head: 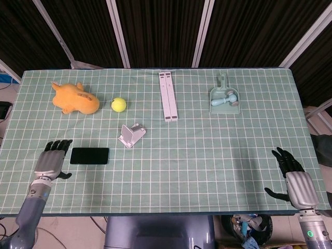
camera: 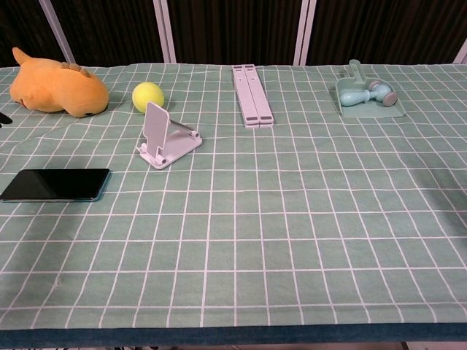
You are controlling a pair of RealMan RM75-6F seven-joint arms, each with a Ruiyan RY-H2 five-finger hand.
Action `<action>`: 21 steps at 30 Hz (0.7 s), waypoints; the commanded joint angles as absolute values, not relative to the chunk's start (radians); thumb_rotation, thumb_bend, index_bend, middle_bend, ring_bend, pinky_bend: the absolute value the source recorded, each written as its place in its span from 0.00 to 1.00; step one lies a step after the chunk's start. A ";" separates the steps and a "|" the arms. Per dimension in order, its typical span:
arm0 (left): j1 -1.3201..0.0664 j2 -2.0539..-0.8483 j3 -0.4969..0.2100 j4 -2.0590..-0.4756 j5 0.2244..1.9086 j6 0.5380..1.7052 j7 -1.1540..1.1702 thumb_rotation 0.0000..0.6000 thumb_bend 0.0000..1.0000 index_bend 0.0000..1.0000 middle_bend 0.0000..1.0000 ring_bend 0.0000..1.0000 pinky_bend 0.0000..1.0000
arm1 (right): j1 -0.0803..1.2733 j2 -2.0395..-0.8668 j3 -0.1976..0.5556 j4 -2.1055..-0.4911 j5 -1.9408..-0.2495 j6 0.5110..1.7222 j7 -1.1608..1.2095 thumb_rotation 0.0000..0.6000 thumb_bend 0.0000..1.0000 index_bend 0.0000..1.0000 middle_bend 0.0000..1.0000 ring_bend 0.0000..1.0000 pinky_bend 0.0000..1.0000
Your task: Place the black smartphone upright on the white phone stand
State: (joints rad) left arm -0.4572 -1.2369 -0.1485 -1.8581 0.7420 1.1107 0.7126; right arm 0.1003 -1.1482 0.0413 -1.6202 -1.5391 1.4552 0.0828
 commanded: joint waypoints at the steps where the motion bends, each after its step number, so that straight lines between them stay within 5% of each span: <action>1: -0.561 -1.307 -0.165 -1.803 0.590 1.094 0.826 1.00 0.15 0.03 0.09 0.00 0.00 | 0.101 -1.148 0.042 -1.622 -1.536 1.452 0.085 1.00 0.06 0.00 0.00 0.00 0.19; 21: -0.701 -1.414 -0.128 -1.724 0.434 1.121 0.912 1.00 0.20 0.14 0.16 0.00 0.00 | 0.102 -1.145 0.046 -1.627 -1.524 1.446 0.095 1.00 0.07 0.00 0.00 0.00 0.19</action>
